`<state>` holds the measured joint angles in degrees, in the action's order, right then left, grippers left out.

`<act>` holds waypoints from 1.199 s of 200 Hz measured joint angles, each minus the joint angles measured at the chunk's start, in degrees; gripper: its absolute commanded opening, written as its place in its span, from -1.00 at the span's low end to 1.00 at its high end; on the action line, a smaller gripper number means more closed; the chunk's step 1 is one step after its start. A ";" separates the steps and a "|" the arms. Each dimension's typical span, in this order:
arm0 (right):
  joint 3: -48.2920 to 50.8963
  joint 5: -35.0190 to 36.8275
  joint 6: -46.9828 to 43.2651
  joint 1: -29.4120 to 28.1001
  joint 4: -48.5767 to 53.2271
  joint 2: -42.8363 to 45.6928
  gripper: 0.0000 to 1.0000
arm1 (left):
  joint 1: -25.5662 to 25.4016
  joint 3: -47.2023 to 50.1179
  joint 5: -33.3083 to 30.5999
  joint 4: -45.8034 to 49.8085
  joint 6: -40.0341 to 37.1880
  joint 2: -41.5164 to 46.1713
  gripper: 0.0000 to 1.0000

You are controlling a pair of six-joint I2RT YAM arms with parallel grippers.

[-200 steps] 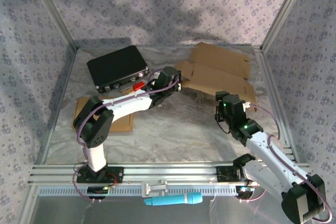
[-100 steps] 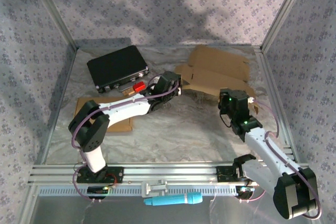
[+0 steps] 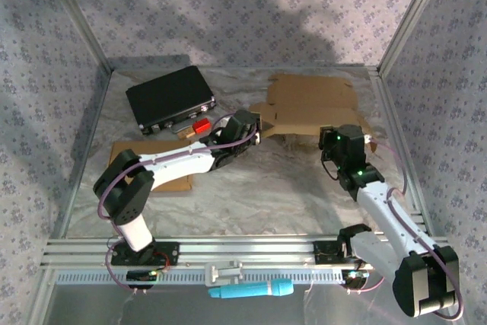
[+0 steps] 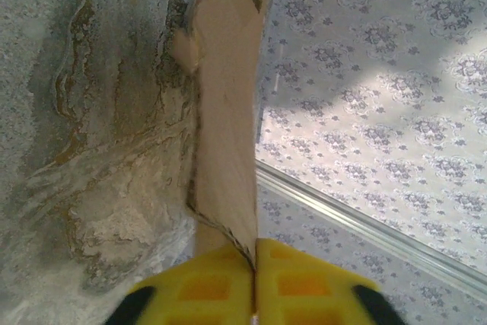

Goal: Fold the paper box

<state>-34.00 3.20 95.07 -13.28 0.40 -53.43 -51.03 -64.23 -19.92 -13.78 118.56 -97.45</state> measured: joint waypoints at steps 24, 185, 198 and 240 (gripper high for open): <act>-5.57 -1.46 -1.90 2.08 4.13 -0.50 -1.00 | 0.55 0.35 4.66 0.94 -3.10 1.60 0.25; -73.57 -14.14 -6.05 5.77 51.45 -18.03 -1.00 | 22.53 -13.07 13.16 50.90 -43.87 28.41 0.28; -75.84 -14.88 -5.44 5.81 51.25 -24.72 -1.00 | 23.43 -14.73 15.63 52.61 -45.29 26.29 0.26; -79.43 -17.33 -5.53 4.92 49.13 -48.61 -1.00 | 24.15 -16.63 21.22 55.43 -50.93 23.32 0.19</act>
<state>-113.43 -14.13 89.54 -8.36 49.54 -102.04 -26.87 -80.86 1.30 41.65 67.64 -74.13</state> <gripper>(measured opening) 0.063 0.603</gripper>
